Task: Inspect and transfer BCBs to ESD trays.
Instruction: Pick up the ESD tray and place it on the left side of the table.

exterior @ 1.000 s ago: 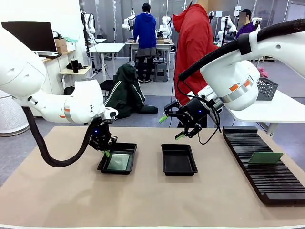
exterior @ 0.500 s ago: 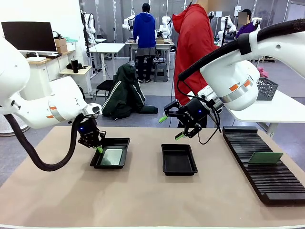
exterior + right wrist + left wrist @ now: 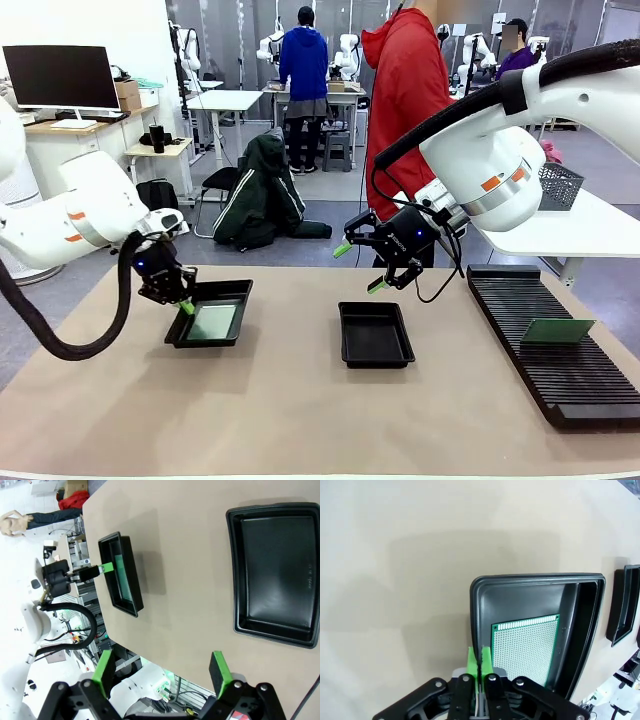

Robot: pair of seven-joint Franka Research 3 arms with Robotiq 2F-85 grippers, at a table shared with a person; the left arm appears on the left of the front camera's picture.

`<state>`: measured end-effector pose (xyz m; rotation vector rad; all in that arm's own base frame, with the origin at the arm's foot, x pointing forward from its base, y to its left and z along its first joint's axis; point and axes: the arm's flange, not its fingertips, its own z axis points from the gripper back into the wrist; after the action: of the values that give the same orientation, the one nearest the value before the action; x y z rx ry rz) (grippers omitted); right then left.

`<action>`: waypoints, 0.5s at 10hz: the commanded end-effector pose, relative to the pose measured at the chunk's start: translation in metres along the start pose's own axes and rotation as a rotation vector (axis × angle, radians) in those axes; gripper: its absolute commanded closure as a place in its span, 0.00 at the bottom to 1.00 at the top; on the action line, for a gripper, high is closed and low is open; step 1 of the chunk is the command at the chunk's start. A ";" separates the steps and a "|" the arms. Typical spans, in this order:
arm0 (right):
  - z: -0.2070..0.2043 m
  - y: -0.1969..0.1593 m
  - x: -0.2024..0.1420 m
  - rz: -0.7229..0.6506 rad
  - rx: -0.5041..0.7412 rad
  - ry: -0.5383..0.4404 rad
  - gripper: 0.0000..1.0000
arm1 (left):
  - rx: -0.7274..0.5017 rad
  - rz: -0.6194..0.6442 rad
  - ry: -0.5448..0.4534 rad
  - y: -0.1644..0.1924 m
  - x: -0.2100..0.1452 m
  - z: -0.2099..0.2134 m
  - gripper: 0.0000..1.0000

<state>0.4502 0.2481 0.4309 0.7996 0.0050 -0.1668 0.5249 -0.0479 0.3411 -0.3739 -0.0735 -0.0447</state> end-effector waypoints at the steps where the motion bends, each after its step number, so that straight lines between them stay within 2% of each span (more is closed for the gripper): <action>1: -0.001 0.003 0.003 -0.009 -0.011 -0.001 0.00 | -0.024 -0.015 0.000 0.025 -0.012 0.023 0.99; 5: -0.001 0.003 0.003 -0.009 -0.011 -0.001 0.00 | 0.045 -0.022 0.020 0.076 -0.014 0.052 0.99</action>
<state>0.4503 0.2482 0.4309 0.7997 0.0050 -0.1668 0.5138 0.0318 0.3585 -0.3436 -0.0622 -0.0445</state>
